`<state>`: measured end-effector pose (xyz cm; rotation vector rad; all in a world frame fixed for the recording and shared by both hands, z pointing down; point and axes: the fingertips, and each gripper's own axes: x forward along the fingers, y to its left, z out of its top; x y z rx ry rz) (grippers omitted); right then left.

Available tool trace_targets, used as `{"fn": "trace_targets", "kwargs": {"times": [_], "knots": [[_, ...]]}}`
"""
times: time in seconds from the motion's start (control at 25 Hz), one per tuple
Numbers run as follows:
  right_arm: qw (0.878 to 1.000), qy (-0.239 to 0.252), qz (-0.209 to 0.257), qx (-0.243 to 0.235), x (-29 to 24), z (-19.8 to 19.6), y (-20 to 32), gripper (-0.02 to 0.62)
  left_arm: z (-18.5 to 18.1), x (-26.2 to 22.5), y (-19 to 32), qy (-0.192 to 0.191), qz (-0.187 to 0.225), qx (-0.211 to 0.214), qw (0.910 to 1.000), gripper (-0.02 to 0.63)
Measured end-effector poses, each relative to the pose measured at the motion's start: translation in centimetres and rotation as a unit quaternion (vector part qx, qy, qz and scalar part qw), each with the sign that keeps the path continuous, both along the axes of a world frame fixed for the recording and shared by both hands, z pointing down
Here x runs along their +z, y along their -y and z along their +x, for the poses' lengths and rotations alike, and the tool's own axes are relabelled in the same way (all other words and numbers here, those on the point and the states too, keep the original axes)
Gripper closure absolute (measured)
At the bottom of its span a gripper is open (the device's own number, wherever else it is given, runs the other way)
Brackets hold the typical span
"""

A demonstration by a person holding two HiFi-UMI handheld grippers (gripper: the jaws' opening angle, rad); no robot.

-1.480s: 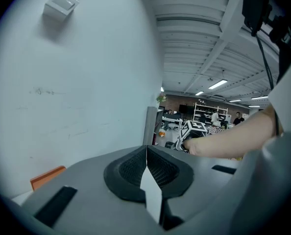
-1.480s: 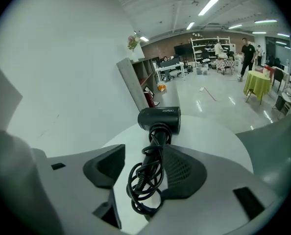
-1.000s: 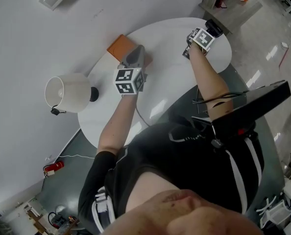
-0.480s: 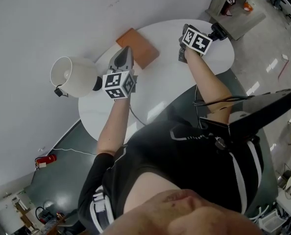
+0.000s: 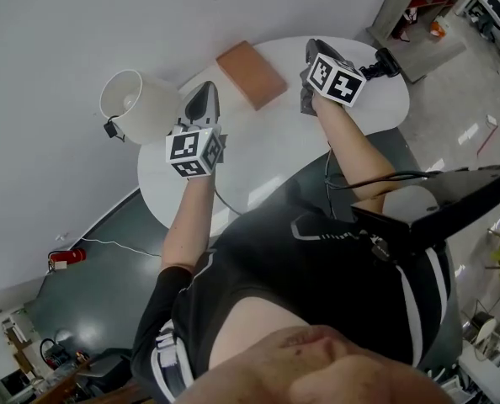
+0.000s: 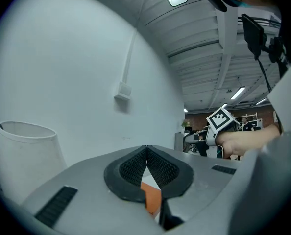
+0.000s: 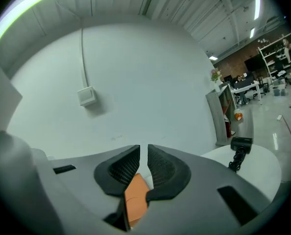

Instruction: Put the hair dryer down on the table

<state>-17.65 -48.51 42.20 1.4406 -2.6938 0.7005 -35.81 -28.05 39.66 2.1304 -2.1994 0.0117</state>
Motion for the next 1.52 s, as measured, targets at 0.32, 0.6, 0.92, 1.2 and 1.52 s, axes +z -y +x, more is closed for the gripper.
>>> {"fn": "trace_targets", "kwargs": {"times": [0.32,0.6,0.92,1.2,1.52], "knots": [[0.994,0.022,0.029,-0.101,-3.3,-5.3,-6.4,0.526,-1.9,-2.1,-5.4,0.003,0.020,-0.034,0.9992,0.575],[0.980,-0.001,0.087,-0.178,-4.9,-8.9,-12.4,0.528,-3.7,-3.5,-10.7,-0.007,0.034,-0.074,0.9967,0.575],[0.957,0.000,0.132,-0.258,-6.1,-11.9,-18.9,0.526,-5.8,-4.5,-16.5,-0.001,0.043,-0.138,0.9896,0.574],[0.937,0.005,0.147,-0.316,-5.6,-14.0,-23.0,0.526,-6.6,-4.4,-20.6,0.003,0.045,-0.189,0.9810,0.574],[0.915,0.008,0.168,-0.368,-6.0,-15.6,-24.1,0.528,-6.0,-3.6,-20.9,0.001,0.036,-0.224,0.9740,0.575]]}}
